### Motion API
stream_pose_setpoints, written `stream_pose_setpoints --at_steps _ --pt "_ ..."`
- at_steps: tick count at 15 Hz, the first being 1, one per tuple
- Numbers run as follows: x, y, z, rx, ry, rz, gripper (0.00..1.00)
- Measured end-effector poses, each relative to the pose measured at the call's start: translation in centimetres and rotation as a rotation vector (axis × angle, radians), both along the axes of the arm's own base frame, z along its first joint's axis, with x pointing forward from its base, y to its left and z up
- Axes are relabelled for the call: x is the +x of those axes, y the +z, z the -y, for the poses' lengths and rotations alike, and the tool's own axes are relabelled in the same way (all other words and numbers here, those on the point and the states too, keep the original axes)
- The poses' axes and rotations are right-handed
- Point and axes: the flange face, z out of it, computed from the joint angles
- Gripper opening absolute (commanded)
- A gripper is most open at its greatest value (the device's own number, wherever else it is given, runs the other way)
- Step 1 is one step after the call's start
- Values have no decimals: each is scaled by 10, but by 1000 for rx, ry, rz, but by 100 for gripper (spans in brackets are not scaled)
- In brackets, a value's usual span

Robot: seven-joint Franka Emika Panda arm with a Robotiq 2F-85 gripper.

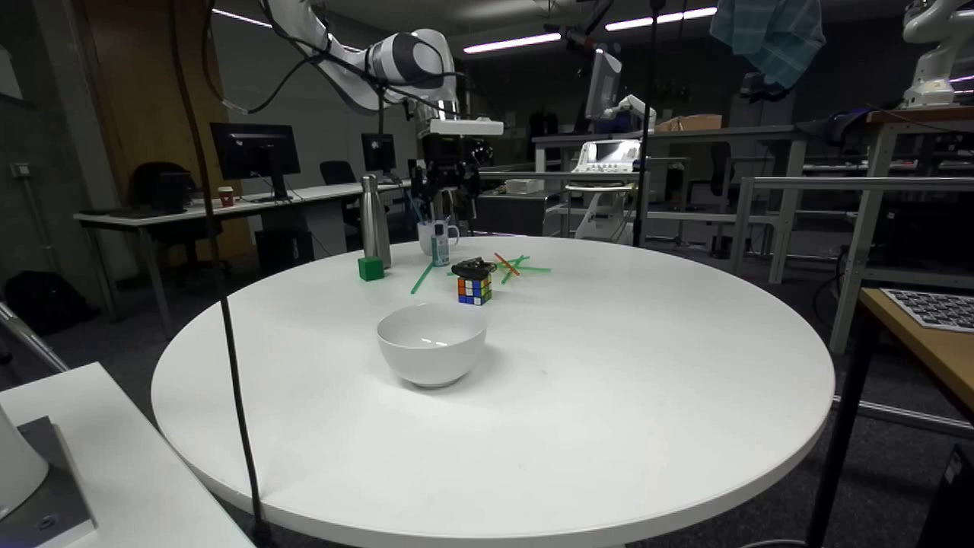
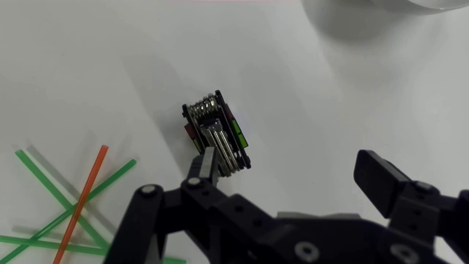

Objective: Put the stapler on the table from atop the Rubik's cube

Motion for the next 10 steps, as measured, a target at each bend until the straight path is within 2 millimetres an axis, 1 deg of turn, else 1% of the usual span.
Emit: stream_pose_setpoints --at_steps 10 --pt "2 -3 0 3 0 -2 100"
